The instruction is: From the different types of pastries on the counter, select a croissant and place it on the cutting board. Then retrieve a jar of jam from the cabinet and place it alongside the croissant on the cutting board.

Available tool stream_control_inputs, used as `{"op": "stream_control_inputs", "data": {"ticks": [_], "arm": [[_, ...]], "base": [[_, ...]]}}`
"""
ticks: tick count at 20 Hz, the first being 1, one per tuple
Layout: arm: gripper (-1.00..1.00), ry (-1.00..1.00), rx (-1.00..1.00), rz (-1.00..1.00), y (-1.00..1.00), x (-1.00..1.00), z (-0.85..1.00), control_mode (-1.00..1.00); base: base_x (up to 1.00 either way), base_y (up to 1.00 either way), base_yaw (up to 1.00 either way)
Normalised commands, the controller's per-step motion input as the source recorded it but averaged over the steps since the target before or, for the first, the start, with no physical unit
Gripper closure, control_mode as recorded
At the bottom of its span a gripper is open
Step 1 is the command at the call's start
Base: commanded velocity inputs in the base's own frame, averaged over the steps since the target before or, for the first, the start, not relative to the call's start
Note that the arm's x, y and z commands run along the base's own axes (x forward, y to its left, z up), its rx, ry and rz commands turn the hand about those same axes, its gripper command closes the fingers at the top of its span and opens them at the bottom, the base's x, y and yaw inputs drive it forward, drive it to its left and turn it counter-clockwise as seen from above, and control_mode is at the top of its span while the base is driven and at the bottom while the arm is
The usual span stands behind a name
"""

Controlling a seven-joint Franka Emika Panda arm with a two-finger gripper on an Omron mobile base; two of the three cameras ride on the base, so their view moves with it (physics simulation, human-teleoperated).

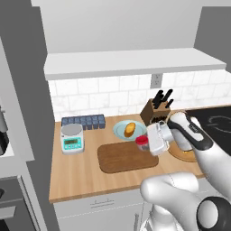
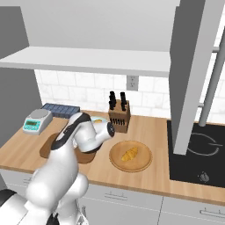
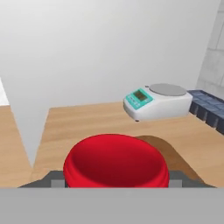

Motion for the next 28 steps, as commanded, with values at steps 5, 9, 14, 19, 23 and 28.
{"op": "stream_control_inputs", "data": {"ticks": [5,9,14,19,23,28], "arm": [[1.0,0.0,0.0,0.0,0.0,0.39,-0.45,-1.0],[1.0,0.0,0.0,0.0,0.0,0.28,-0.37,-1.0],[1.0,0.0,0.0,0.0,-0.01,0.32,-0.26,-1.0],[1.0,0.01,0.02,0.04,-0.07,0.08,-0.29,-1.0],[1.0,0.0,0.01,0.04,-0.03,0.21,-0.41,-1.0],[1.0,0.0,0.02,0.02,0.0,0.41,-0.35,-1.0]], "base": [[0.0,0.0,0.0],[0.0,0.0,0.0],[0.0,0.0,0.0],[0.0,0.0,0.0],[0.0,0.0,0.0],[0.0,0.0,0.0]]}}
